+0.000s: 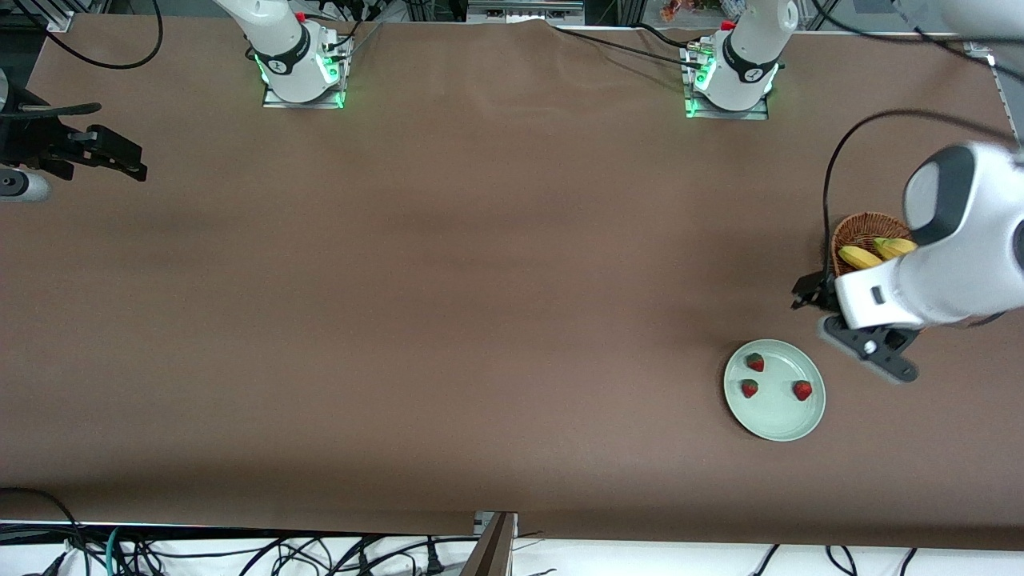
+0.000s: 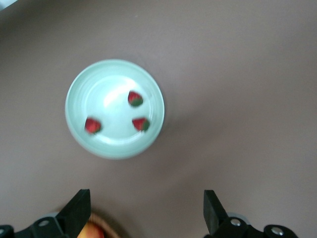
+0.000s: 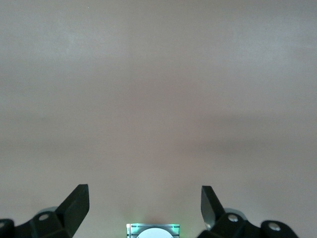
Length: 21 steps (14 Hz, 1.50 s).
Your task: Collect all strawberries into plate
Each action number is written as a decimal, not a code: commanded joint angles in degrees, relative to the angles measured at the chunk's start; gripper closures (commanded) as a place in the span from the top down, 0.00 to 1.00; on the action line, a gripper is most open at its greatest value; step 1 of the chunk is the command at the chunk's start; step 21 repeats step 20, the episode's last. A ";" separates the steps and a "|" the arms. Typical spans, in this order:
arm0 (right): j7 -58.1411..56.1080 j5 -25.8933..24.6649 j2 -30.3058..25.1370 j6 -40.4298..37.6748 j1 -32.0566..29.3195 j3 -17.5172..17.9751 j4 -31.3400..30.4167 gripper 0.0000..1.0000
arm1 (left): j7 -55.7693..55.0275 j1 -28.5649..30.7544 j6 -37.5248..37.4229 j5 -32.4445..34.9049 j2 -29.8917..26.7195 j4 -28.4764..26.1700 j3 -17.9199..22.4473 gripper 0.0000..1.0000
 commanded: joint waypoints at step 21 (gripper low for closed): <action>-0.72 -0.16 0.27 0.13 -0.89 0.63 0.34 1.00 | -28.05 -13.87 -9.74 -7.78 -21.40 -8.76 16.98 1.00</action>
